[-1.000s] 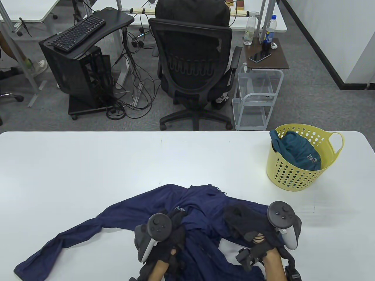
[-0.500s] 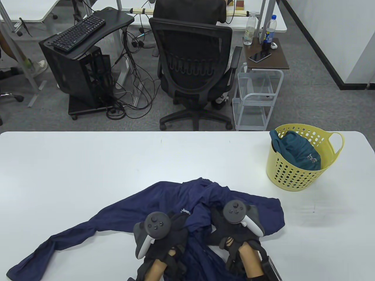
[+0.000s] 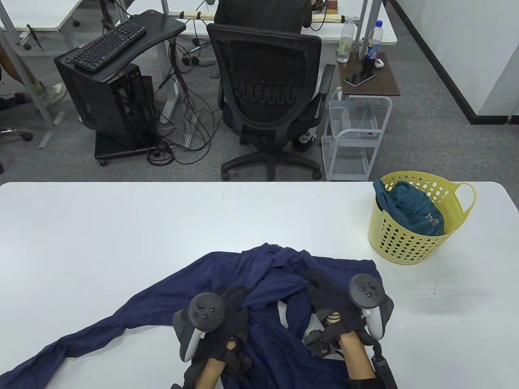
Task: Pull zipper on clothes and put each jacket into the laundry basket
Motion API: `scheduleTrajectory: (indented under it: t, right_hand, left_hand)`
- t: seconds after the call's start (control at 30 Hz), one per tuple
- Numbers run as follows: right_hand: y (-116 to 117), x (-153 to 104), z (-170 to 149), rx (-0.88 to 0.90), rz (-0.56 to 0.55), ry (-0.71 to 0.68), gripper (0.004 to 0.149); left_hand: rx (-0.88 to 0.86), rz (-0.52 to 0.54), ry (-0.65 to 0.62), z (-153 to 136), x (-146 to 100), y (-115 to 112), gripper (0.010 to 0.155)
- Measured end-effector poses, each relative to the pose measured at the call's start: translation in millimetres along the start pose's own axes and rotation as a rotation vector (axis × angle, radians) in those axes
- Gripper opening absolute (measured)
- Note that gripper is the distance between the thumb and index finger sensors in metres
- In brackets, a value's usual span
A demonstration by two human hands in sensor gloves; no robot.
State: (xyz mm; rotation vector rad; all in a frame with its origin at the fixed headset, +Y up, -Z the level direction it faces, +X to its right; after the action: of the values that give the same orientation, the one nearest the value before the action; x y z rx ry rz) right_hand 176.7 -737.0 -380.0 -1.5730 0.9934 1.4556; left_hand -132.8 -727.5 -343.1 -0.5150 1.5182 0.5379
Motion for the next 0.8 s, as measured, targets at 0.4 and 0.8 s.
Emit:
scheduleTrajectory:
  t: [0.4,0.8]
  right_hand:
    - [3,-22,36,-0.013,0.081,-0.2,0.041]
    - [45,-29,29,-0.299,0.355,-0.205,0.072]
  left_hand:
    - [0.295,0.078,-0.303,84,-37,7,0.089]
    - [0.428,0.239,-0.136,69,15,-17,0.047]
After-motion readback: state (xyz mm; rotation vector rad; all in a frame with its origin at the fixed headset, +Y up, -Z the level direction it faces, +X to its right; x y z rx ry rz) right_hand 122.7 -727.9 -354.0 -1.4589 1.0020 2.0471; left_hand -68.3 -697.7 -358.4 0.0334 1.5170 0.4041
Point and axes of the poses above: the tracker on the back of each hand, its own z axis roughly to the thumb side, its own x axis roughly from the wrist to the fingertips, y = z × x, the point moved 5 cm from there along x, roughly from the wrist to the fingertips, and after that the axes turned 1 degree about x, right-handed, at the moved point
